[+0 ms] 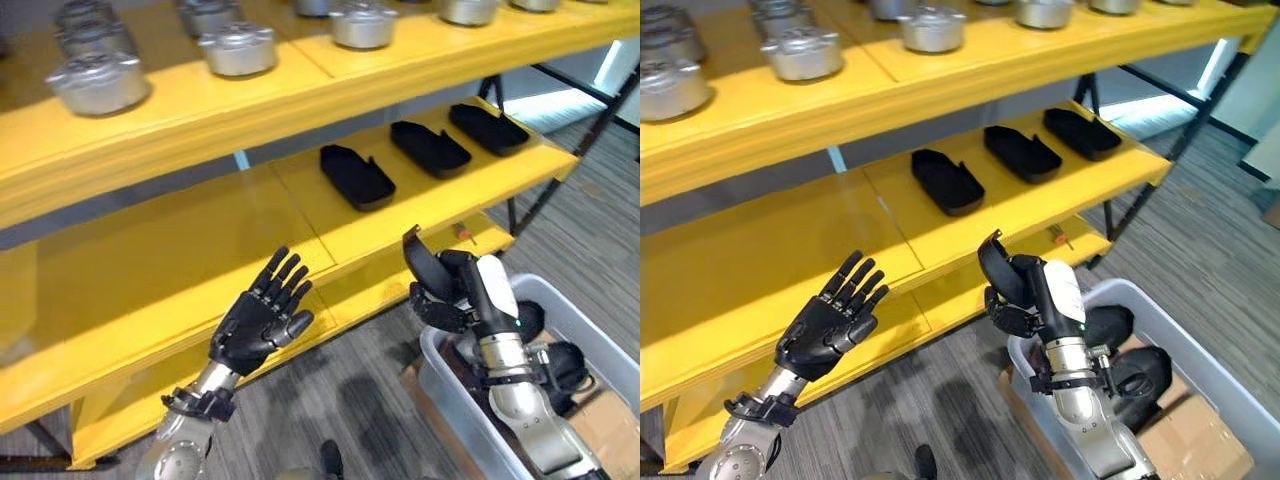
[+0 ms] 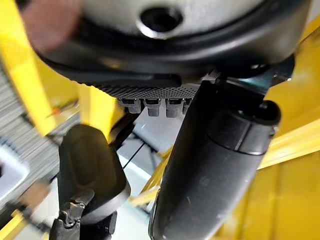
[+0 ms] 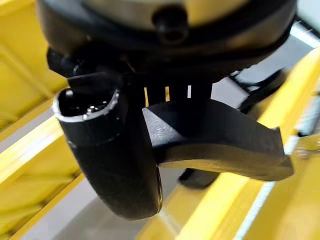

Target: Move parts from the plastic box to the shelf.

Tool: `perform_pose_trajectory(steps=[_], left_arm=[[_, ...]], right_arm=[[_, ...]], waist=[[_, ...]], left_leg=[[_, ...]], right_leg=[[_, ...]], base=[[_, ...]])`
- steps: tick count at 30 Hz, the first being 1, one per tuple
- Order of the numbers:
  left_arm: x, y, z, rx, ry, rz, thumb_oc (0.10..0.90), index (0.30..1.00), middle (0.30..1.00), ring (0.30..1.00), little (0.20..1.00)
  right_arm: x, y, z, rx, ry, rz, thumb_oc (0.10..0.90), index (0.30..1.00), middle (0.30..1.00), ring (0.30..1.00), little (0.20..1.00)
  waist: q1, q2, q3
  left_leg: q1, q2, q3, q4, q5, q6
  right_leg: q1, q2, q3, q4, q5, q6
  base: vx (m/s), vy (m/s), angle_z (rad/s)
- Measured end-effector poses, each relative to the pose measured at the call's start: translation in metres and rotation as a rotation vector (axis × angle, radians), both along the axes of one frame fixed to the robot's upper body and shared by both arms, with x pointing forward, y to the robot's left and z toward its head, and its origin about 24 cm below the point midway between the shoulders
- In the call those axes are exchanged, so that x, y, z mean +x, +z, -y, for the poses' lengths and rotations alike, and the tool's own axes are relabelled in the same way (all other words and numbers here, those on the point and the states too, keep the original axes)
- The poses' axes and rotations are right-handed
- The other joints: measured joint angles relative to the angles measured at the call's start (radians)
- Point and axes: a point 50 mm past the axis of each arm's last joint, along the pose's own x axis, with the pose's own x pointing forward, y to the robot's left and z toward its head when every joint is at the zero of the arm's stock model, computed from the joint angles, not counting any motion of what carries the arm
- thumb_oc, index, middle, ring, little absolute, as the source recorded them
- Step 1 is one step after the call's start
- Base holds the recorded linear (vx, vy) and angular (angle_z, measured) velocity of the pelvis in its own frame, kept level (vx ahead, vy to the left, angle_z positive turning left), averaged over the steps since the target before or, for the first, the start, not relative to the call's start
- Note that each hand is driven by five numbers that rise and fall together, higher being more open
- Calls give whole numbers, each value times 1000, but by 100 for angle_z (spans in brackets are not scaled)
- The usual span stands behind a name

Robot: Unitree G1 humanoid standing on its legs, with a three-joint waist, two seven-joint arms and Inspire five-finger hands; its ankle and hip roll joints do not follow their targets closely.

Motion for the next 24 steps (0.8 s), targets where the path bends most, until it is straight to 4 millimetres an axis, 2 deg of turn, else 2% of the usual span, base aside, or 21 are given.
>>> perform_pose_trajectory(steps=[2,3,4,5,6,7,8,10,11,12,13,14,16,17,18,20,24], left_arm=[[-1,1,-4,2,14,9,900,1000,1000,1000,1000],[0,2,-4,3,7,16,900,1000,1000,1000,1000],[0,3,-4,4,-4,26,900,1000,1000,1000,1000],[0,4,-3,2,-19,37,900,1000,1000,1000,1000],[3,5,0,-1,-34,40,900,1000,1000,1000,1000],[4,6,1,0,-42,43,900,1000,1000,1000,1000],[7,9,3,0,-54,58,900,1000,1000,1000,1000],[8,10,3,-15,-52,64,900,1000,1000,1000,1000],[8,10,4,-20,-52,64,900,1000,1000,1000,1000],[9,9,8,-27,-63,61,900,1000,1000,1000,1000],[10,9,12,-29,-79,60,900,1000,1000,1000,1000],[10,9,20,-38,-119,54,900,1000,1000,1000,1000],[8,7,28,-45,-159,45,900,1000,1000,1000,1000],[6,6,33,-50,-180,36,900,1000,1000,1000,1000],[4,4,34,-54,-180,27,900,1000,1000,1000,1000],[3,4,32,-48,-176,25,900,1000,1000,1000,1000],[4,5,32,-46,-174,32,900,1000,1000,1000,1000]], right_arm=[[1,0,-2,1,0,5,400,300,300,300,300],[0,-1,-1,0,-3,1,400,300,300,300,300],[-1,-2,-2,-2,-2,-4,400,300,300,300,300],[-1,-2,-3,-20,1,-3,400,300,300,300,300],[-2,-3,-2,-24,0,-6,400,300,300,300,300],[-2,-4,-2,-25,0,-8,400,300,300,300,300],[-2,-3,-2,-32,1,-5,400,300,300,300,300],[-1,-1,-3,-32,6,5,400,300,300,300,300],[-1,0,-3,-35,8,8,400,300,300,300,300],[-2,0,-2,-38,7,7,400,300,300,300,300],[-3,0,-2,-39,5,2,400,300,300,300,300],[-5,-3,0,-40,-2,-10,400,300,300,300,300],[-7,-3,3,-41,-13,-13,400,300,300,300,300],[-7,-4,6,-44,-26,-18,400,300,300,300,300],[-7,-5,7,-48,-27,-22,400,300,300,300,300],[-7,-4,9,-64,-24,-24,400,300,300,300,300],[-2,2,9,-44,-16,-7,400,300,300,300,300]], waist=[[16,1,0],[-11,5,0],[-16,7,0],[-14,7,1],[-34,9,2],[-46,10,2],[-55,4,2],[-52,-6,1],[-59,-3,2],[-77,6,4],[-92,9,4],[-112,4,2],[-125,1,1],[-121,3,1],[-117,9,2],[-118,10,1],[-118,9,1]], left_leg=[[4,-15,-32,3,-2,18],[4,-13,-61,2,2,23],[4,-9,-82,3,4,23],[5,-6,-125,0,6,25],[4,-1,-168,-2,12,18],[3,3,-187,-4,14,9],[5,7,-200,-16,17,-1],[6,-4,-203,-22,10,5],[5,-11,-212,-22,8,5],[3,-15,-244,-22,8,6],[3,-17,-261,-20,9,4],[8,-30,-309,-22,13,-2],[12,-46,-347,-23,12,-6],[19,-52,-354,-20,8,-17],[24,-47,-355,-19,2,-33],[30,-32,-357,-19,-12,-68],[65,-10,-331,-19,-24,-87]], right_leg=[[-31,-17,6,103,35,16],[-68,-16,37,164,26,9],[-87,-7,69,179,-8,14],[-126,41,109,189,-56,18],[-143,106,155,172,-95,12],[-150,144,180,154,-108,5],[-183,204,205,104,-115,-7],[-235,244,207,30,-103,-28],[-257,261,222,-9,-88,-52],[-263,298,273,-86,-69,-68],[-262,318,306,-141,-50,-72],[-239,338,356,-218,7,-79],[-203,337,381,-285,72,-86],[-172,331,383,-338,159,-94],[-151,333,372,-369,188,-112],[-107,342,355,-433,203,-129],[-44,362,350,-485,204,-140]], base=[[-62,94,44],[-52,41,78],[40,20,77],[50,3,81],[66,-29,81],[42,-23,103],[65,-54,72],[91,-60,44],[94,-45,49],[82,-36,65],[84,-37,100],[83,-46,97],[75,-56,78],[84,-70,40],[108,-83,26],[99,-74,14],[103,-102,4]])
